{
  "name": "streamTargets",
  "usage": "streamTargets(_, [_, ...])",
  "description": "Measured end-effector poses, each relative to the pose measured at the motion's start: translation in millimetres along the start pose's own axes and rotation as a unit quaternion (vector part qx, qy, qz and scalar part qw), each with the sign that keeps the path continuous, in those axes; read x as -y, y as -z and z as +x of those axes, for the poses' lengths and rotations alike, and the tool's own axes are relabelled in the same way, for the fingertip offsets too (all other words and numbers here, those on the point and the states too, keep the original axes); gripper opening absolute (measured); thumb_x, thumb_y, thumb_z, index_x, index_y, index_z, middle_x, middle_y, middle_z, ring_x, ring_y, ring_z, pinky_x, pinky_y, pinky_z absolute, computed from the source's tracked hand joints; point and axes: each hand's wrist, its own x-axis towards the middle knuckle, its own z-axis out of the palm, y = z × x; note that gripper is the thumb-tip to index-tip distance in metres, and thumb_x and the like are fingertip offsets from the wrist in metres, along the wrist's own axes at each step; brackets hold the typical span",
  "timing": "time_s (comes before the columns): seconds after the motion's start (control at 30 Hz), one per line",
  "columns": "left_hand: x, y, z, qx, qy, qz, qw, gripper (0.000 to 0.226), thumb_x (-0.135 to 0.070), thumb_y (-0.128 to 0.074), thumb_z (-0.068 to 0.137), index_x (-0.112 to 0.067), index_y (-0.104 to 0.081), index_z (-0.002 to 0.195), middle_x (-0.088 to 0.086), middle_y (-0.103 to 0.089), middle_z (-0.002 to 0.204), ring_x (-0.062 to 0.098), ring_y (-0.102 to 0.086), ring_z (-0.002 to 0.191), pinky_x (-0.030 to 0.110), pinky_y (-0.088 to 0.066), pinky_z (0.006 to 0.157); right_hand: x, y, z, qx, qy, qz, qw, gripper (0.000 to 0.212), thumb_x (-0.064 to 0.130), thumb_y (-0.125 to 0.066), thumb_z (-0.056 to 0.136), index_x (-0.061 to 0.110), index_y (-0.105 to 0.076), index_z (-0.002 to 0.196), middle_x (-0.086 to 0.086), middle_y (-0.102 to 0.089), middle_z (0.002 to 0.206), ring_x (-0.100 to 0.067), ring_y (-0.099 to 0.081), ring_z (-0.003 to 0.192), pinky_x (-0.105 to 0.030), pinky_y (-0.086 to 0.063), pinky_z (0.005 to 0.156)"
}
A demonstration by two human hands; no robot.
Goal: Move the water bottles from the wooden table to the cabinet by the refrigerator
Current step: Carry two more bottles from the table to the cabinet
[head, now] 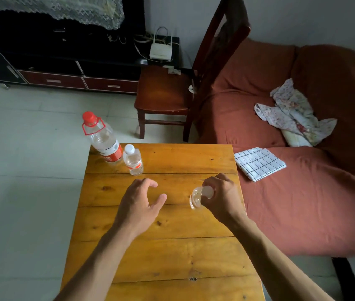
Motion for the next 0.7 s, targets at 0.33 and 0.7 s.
streamTargets(0.33, [69, 26, 20, 0.033, 0.045, 0.015, 0.998, 0.035, -0.039, -0.064, 0.093, -0.021, -0.057, 0.122, -0.001, -0.056, 0.128, 0.016, -0.054, 0.116, 0.034, -0.053, 0.089, 33, -70, 11, -0.033, -0.037, 0.059, 0.997, 0.026, 0.011, -0.079, 0.063, 0.017, -0.071, 0.086, 0.000, -0.060, 0.088, -0.017, -0.058, 0.070, -0.025, -0.047, 0.059])
streamTargets(0.7, [83, 33, 27, 0.039, 0.064, 0.016, 0.997, 0.038, -0.040, -0.064, 0.093, -0.023, -0.054, 0.126, -0.003, -0.055, 0.134, 0.014, -0.054, 0.119, 0.036, -0.056, 0.091, 41, -101, 41, 0.000, -0.009, 0.035, 0.999, 0.030, 0.009, -0.080, 0.061, 0.014, -0.072, 0.089, -0.002, -0.060, 0.091, -0.018, -0.055, 0.072, -0.026, -0.045, 0.062])
